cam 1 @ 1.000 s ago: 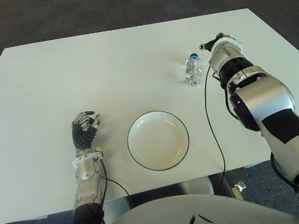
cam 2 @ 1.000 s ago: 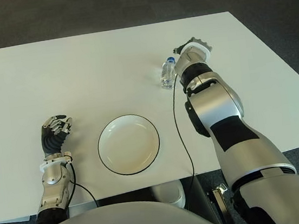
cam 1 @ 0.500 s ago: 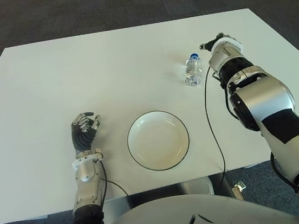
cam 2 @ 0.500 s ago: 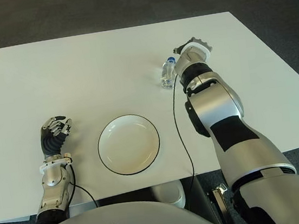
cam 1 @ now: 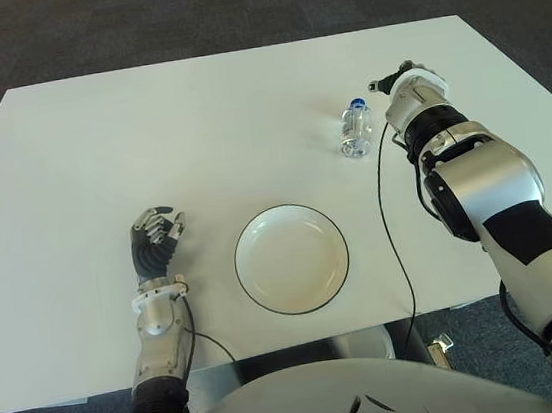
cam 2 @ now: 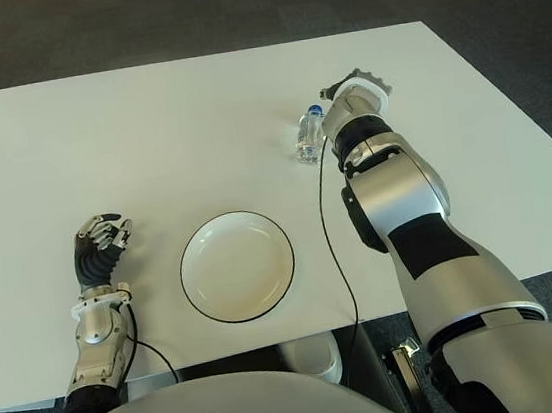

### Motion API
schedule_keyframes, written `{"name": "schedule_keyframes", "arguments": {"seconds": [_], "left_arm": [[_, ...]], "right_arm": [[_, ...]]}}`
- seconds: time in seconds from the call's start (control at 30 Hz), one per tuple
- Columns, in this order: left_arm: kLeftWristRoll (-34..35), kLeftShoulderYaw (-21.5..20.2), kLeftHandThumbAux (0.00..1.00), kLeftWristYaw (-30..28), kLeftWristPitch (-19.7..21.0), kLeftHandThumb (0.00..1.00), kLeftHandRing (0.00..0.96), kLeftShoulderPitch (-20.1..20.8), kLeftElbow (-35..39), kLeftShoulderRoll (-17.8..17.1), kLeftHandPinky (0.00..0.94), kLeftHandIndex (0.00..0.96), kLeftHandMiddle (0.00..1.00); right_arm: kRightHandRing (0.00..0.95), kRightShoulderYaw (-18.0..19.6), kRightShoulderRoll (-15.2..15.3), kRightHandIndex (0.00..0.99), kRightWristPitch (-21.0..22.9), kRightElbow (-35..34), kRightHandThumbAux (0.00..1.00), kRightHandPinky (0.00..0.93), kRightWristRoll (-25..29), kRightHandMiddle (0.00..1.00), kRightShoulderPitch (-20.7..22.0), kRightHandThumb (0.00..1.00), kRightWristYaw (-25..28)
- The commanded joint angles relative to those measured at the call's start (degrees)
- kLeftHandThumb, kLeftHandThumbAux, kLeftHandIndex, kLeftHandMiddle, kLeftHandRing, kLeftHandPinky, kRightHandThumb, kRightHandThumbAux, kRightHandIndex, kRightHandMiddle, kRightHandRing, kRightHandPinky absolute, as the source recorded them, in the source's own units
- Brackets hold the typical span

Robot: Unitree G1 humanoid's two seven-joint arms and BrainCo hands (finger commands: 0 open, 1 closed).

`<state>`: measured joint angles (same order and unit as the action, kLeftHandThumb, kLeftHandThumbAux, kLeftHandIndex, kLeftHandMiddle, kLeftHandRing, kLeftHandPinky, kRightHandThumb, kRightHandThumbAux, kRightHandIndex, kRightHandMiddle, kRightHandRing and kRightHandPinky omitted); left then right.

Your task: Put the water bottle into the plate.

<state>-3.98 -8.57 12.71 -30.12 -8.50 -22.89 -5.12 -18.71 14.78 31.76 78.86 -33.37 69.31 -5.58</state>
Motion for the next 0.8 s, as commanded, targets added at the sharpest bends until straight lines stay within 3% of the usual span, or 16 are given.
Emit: {"name": "schedule_keyframes", "arguments": {"seconds": [0.03,0.07,0.1,0.17,0.3,0.4,0.8], "left_arm": [[0.03,0.15,0.716,-1.39,0.63,0.705,0.697,0.06,-0.13,-0.53,0.673,0.436,0.708],[0.15,0.16,0.716,-1.54,0.73,0.705,0.696,0.07,-0.02,-0.53,0.672,0.436,0.708],[0.25,0.14,0.716,-1.66,0.81,0.705,0.695,0.10,0.03,-0.55,0.671,0.436,0.707],[0.64,0.07,0.716,-2.00,1.02,0.705,0.694,0.18,0.09,-0.53,0.668,0.436,0.706],[1.47,-0.01,0.716,-2.30,2.48,0.705,0.689,0.35,0.71,-0.28,0.662,0.436,0.704],[1.93,-0.47,0.715,-1.38,4.73,0.705,0.680,0.84,1.27,0.69,0.648,0.436,0.697],[2.64,-0.54,0.713,-1.68,5.04,0.707,0.668,1.71,1.67,1.56,0.639,0.436,0.690]], "right_arm": [[0.000,0.16,-0.42,0.000,0.51,-0.04,0.394,0.045,0.59,0.000,0.11,0.426,-0.16],[0.000,1.92,-4.50,0.000,-1.17,-0.50,0.394,0.045,2.58,0.000,-1.63,0.426,-2.77],[0.000,3.24,-7.57,0.000,-2.44,-0.83,0.415,0.031,4.07,0.000,-2.93,0.317,-4.73],[0.000,4.61,-10.67,0.000,-3.76,-1.10,0.435,0.018,5.69,0.000,-4.20,0.218,-6.89],[0.000,6.78,-9.44,0.000,-7.07,-0.59,0.437,0.004,7.26,0.000,-3.65,0.148,-8.47],[0.000,8.27,-9.87,0.000,-6.24,-0.89,0.405,0.001,8.43,0.000,-0.17,0.154,-10.27],[0.000,7.54,-9.41,0.000,-5.92,-0.20,0.371,0.000,7.15,0.000,0.02,0.173,-10.27]]}}
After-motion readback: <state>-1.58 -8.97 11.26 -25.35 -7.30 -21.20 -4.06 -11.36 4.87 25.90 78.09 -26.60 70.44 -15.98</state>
